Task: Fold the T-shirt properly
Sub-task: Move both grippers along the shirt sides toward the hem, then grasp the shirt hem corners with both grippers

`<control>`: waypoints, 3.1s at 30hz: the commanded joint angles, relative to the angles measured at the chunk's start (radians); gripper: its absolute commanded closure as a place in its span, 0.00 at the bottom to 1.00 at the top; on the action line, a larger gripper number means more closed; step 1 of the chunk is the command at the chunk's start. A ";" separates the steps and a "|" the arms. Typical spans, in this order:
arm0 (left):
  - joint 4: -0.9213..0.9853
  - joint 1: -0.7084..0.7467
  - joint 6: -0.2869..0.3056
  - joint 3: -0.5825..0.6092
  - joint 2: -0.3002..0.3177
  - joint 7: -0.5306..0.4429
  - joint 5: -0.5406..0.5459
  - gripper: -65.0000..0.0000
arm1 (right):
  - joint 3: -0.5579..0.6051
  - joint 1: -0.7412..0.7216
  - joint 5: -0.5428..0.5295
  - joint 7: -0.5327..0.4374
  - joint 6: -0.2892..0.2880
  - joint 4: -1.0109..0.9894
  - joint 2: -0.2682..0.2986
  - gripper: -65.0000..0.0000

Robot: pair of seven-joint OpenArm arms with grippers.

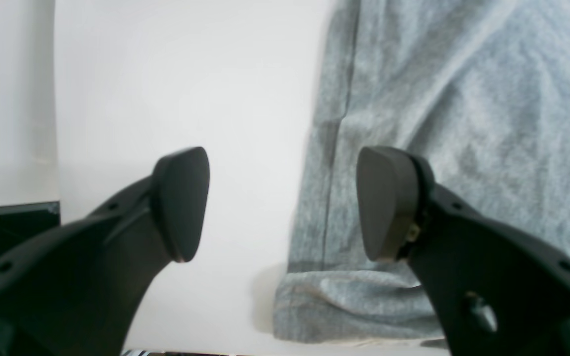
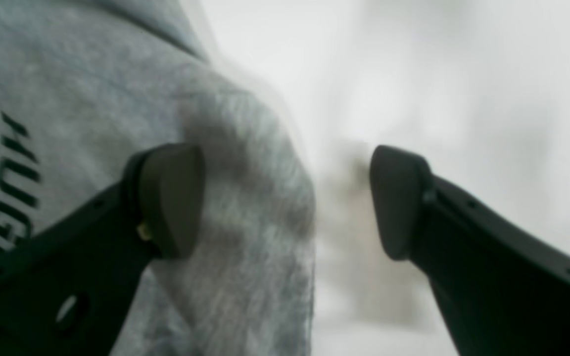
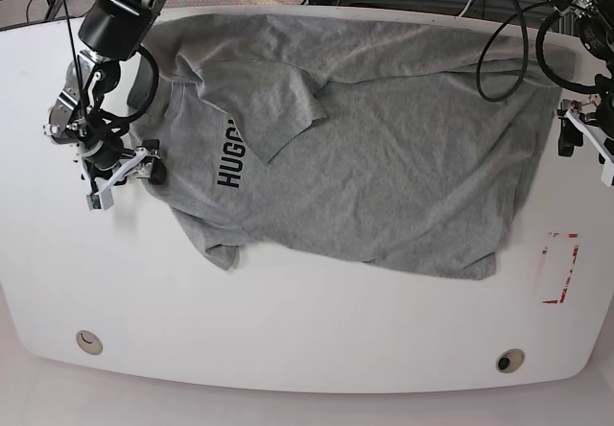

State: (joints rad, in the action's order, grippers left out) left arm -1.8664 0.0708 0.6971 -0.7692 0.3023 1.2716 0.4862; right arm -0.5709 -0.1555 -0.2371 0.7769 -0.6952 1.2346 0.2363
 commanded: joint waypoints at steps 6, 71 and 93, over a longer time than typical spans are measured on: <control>-0.012 -0.032 0.001 0.027 0.019 -0.014 0.007 0.35 | 0.038 0.012 -0.008 -0.010 -0.003 0.015 -0.039 0.23; 1.140 -0.635 -0.265 0.546 -0.078 -0.605 -0.165 0.51 | 0.094 0.009 -0.008 -0.030 -0.003 0.015 -0.047 1.00; 0.937 -0.566 -0.262 0.431 -0.035 -0.490 -0.163 1.00 | 0.094 0.035 -0.008 0.092 -0.003 0.251 -0.047 1.00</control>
State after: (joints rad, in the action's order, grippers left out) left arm -0.8371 -0.4896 0.4389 -0.3073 0.2367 0.7750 0.3161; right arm -0.4732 -0.0986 -0.2325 0.8722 -0.6971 1.4139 0.1745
